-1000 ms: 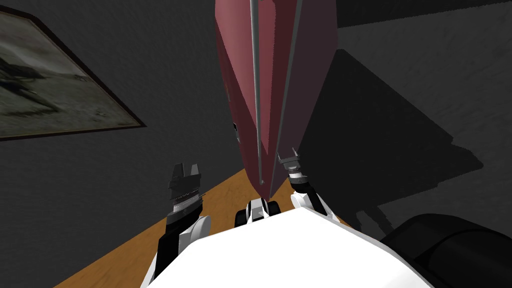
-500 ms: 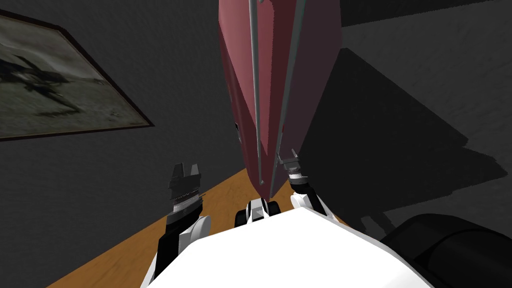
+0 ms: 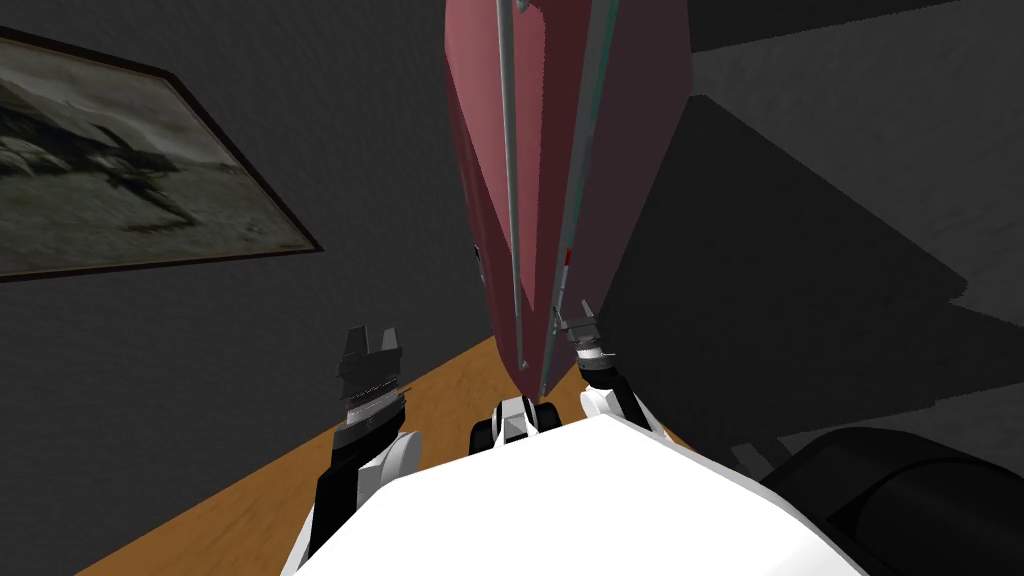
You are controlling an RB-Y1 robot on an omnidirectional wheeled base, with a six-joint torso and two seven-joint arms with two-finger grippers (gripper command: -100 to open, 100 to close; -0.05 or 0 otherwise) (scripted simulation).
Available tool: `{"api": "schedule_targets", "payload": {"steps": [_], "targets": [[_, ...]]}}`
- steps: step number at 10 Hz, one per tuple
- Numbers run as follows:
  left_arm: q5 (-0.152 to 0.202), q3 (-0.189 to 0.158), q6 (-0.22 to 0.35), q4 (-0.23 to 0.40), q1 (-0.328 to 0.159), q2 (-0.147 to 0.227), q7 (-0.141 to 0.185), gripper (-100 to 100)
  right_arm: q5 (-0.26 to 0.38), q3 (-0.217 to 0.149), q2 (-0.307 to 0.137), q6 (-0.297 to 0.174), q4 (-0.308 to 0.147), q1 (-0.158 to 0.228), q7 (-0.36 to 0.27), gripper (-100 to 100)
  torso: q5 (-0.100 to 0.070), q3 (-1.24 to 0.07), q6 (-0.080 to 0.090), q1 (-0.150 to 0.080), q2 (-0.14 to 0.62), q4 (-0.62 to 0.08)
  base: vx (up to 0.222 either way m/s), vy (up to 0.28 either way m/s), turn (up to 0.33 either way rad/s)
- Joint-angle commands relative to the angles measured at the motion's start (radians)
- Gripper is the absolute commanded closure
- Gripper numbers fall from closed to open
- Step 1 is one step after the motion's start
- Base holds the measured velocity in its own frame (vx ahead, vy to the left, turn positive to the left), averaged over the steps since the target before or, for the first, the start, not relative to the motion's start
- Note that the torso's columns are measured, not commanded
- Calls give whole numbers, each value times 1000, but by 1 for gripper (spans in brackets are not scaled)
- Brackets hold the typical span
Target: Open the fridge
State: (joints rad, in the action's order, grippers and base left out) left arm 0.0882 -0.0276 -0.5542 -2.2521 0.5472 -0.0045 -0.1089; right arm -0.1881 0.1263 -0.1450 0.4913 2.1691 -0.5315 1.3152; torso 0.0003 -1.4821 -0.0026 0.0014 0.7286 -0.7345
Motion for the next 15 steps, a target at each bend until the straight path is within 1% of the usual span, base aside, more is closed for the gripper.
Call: {"api": "schedule_targets", "payload": {"steps": [1, 2, 3, 4, 5, 6, 7, 8, 9, 10, 11, 12, 13, 14, 15], "targets": [[0, 0, 0, 0, 0, 0, 0, 0, -20, 6, 0, 1, -17, 0, 76, -100, 0, -1, -2, 1, -1, 1, -14, 8, 73], [0, 0, 0, 0, 0, 0, 0, 0, -38, 12, 1, 6, -32, -1, 106, -100, 0, -1, -1, 1, -2, 1, -17, 9, 102], [0, 0, 0, 0, 0, 0, 0, 0, -38, 12, 1, 6, -32, -1, 135, -100, 0, -1, -2, 0, -2, 2, -14, 9, 73], [0, 0, 0, 0, 0, 0, 0, 0, -38, 12, 1, 6, -32, -1, 151, -100, -1, -1, -1, 0, -3, 2, -5, 7, -4], [0, 0, 0, 0, 0, 0, 0, 0, -57, 18, 3, 11, -47, -2, 188, -100, -1, -1, 0, -1, -3, 2, -7, 9, 67], [0, 0, 0, 0, 0, 0, 0, 0, -57, 18, 3, 11, -47, -2, 216, -100, -2, -1, -1, -1, -3, 3, -12, 6, 83], [0, 0, 0, 0, 0, 0, 0, 0, -75, 24, 4, 16, -63, -3, 246, -100, -1, -2, -1, -1, -4, 3, -17, 9, 143], [0, 0, 0, 0, 0, 0, 0, 0, -75, 24, 4, 16, -63, -3, 277, -100, -2, -2, -1, -1, -4, 4, -16, 7, 67], [0, 0, 0, 0, 0, 0, 0, 0, -75, 24, 4, 16, -63, -3, 289, -100, -2, -2, -1, -1, -5, 3, -8, 6, -9], [0, 0, 0, 0, 0, 0, 0, 0, -93, 29, 5, 20, -79, -4, 327, -100, -2, -2, 0, -2, -5, 3, -9, 9, 78], [0, 0, 0, 0, 0, 0, 0, 0, -93, 29, 5, 20, -79, -4, 353, -100, -2, -3, -2, -2, -5, 4, -9, 7, 88], [0, 0, 0, 0, 0, 0, 0, 0, -111, 35, 7, 24, -95, -5, 383, -100, -2, -3, -1, -2, -6, 4, -13, 11, 139], [0, 0, 0, 0, 0, 0, 0, 0, -111, 35, 7, 24, -95, -5, 414, -100, -3, -4, -3, -2, -8, 6, -14, 9, 58], [0, 0, 0, 0, 0, 0, 0, 0, -128, 40, 8, 28, -111, -6, 444, -100, -3, -4, -1, -3, -9, 6, -11, 14, 85], [0, 0, 0, 0, 0, 0, 0, 0, -128, 40, 8, 28, -111, -6, 474, -100, -3, -4, -1, -3, -8, 6, -8, 9, 49]]}}
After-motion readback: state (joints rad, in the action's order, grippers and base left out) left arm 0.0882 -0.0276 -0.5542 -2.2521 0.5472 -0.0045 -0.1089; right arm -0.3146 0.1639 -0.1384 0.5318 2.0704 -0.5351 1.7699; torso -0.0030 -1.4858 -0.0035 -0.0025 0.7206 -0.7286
